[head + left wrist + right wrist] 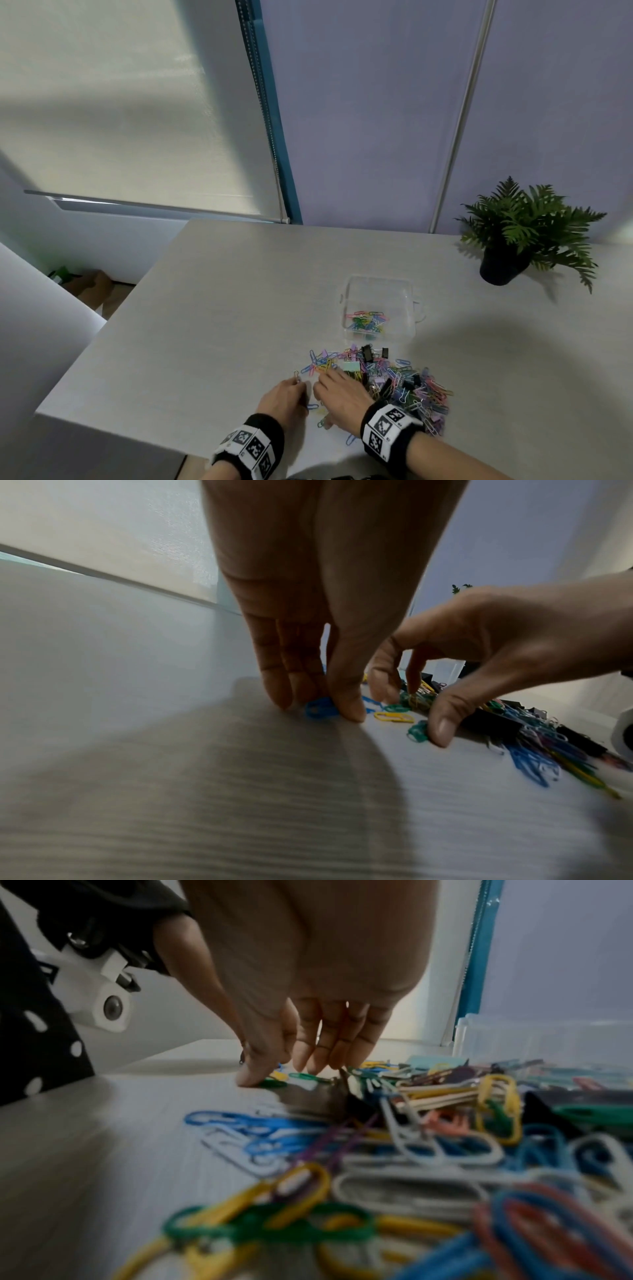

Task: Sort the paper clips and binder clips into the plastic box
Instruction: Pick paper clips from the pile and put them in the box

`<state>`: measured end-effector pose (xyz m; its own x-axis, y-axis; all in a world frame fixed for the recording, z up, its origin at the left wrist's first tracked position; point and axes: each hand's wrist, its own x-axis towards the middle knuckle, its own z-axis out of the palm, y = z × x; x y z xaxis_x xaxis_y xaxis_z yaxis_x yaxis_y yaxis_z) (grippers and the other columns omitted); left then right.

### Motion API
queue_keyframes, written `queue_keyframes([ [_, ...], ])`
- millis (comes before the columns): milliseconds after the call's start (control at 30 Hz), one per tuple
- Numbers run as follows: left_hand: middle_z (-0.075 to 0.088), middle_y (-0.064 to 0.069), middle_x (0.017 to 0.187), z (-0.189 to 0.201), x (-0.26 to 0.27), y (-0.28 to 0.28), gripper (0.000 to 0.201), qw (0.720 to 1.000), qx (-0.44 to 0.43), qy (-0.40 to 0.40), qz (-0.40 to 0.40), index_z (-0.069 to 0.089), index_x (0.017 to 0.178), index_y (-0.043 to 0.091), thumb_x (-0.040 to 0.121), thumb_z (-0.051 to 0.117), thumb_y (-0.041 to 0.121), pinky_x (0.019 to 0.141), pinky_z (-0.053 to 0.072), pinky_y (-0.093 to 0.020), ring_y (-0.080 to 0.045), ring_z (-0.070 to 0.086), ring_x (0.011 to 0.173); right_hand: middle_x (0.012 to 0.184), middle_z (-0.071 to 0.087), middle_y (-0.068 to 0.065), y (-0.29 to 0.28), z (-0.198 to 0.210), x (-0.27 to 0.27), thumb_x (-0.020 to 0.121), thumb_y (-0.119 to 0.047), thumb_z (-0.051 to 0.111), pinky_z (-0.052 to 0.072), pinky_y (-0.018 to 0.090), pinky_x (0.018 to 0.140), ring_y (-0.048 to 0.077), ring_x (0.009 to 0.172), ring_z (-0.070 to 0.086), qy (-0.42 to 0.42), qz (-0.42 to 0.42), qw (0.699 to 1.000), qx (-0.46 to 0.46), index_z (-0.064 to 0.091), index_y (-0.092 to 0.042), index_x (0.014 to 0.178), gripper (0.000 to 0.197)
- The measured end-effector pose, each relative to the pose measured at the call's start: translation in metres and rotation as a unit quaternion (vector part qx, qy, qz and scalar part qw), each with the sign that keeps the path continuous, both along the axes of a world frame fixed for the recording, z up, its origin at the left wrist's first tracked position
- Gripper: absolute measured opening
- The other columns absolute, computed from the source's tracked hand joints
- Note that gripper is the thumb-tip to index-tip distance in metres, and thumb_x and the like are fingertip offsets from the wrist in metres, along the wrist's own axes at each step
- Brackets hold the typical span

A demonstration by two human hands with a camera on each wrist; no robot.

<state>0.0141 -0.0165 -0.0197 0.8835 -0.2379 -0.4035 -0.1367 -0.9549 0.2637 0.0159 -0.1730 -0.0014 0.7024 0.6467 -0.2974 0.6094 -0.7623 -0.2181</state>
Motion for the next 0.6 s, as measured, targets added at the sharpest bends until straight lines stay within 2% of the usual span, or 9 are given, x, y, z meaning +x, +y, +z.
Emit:
queue_keyframes([
  [133,0.054,-0.006,0.12,0.003,-0.003,0.009,0.023,1.0,0.008,0.006,0.001,0.058,0.105,0.014,0.084,0.05,0.02,0.087,0.045,-0.033,-0.025,0.053,0.112,0.101,0.065,0.012,0.0,-0.007,-0.001,0.067,-0.018,0.075,0.042,0.033,0.095,0.026,0.111,0.054,-0.003,-0.014,0.999,0.046,0.062,-0.007,0.091,0.03],
  [267,0.059,-0.004,0.113,0.01,0.001,0.021,0.02,0.999,-0.018,0.026,0.03,0.056,0.103,0.016,0.084,0.052,0.019,0.086,0.045,-0.031,-0.023,0.056,0.107,0.1,0.064,0.014,0.001,-0.005,-0.003,0.075,-0.013,0.068,0.036,0.032,0.098,0.026,0.109,0.05,-0.009,0.007,1.0,0.016,0.062,-0.004,0.091,0.019],
  [333,0.068,0.0,0.093,0.016,0.006,0.024,0.011,0.995,-0.074,0.041,0.058,0.054,0.085,0.022,0.084,0.051,0.011,0.079,0.052,-0.031,-0.018,0.066,0.086,0.069,0.064,-0.008,0.003,-0.005,-0.005,0.046,-0.032,0.085,0.047,0.017,0.077,0.011,0.08,0.06,-0.009,0.02,1.0,0.012,0.063,-0.023,0.064,0.03],
  [367,0.068,0.002,0.081,0.019,0.01,0.024,0.022,0.99,-0.106,0.052,0.07,0.05,0.076,0.025,0.084,0.05,0.005,0.071,0.055,-0.03,-0.012,0.067,0.069,0.055,0.058,-0.014,0.004,-0.008,-0.006,0.03,-0.04,0.087,0.046,0.011,0.065,0.004,0.066,0.057,0.005,-0.001,1.0,0.001,0.058,-0.029,0.053,0.039],
  [400,0.066,0.004,0.073,0.022,0.015,0.022,0.03,0.986,-0.138,0.055,0.079,0.047,0.071,0.027,0.084,0.048,-0.001,0.064,0.055,-0.029,-0.007,0.063,0.056,0.051,0.055,-0.016,0.002,-0.016,-0.004,0.026,-0.041,0.087,0.045,0.01,0.061,0.002,0.061,0.055,-0.016,-0.01,0.999,0.026,0.056,-0.029,0.049,0.041],
  [433,0.064,0.004,0.068,0.027,0.021,0.018,0.033,0.983,-0.158,0.049,0.081,0.046,0.069,0.026,0.083,0.047,-0.004,0.058,0.054,-0.027,-0.004,0.06,0.05,0.054,0.057,-0.015,0.001,-0.02,-0.005,0.032,-0.037,0.087,0.046,0.012,0.063,0.004,0.064,0.057,-0.029,0.005,0.998,0.047,0.057,-0.028,0.053,0.037],
  [500,0.062,0.002,0.067,0.039,0.038,0.005,0.028,0.98,-0.185,0.019,0.072,0.05,0.073,0.021,0.085,0.047,-0.005,0.052,0.053,-0.022,-0.006,0.057,0.049,0.076,0.065,-0.001,-0.005,-0.012,-0.006,0.062,-0.018,0.079,0.05,0.026,0.075,0.019,0.08,0.059,0.005,0.022,0.993,0.113,0.063,-0.017,0.071,0.019],
  [533,0.061,0.002,0.067,0.044,0.048,-0.003,0.025,0.978,-0.195,0.005,0.066,0.052,0.077,0.019,0.087,0.048,-0.003,0.051,0.052,-0.019,-0.007,0.057,0.049,0.086,0.063,0.005,-0.009,-0.011,-0.004,0.074,-0.011,0.07,0.047,0.03,0.077,0.023,0.086,0.057,0.026,-0.006,0.988,0.149,0.062,-0.011,0.081,0.011],
  [600,0.062,0.002,0.067,0.053,0.07,-0.022,0.02,0.971,-0.229,-0.008,0.062,0.054,0.081,0.016,0.09,0.048,0.0,0.051,0.052,-0.016,-0.005,0.057,0.05,0.094,0.056,0.002,-0.022,-0.005,0.0,0.085,-0.014,0.06,0.04,0.027,0.078,0.018,0.088,0.051,0.054,-0.093,0.972,0.208,0.057,-0.01,0.091,0.007],
])
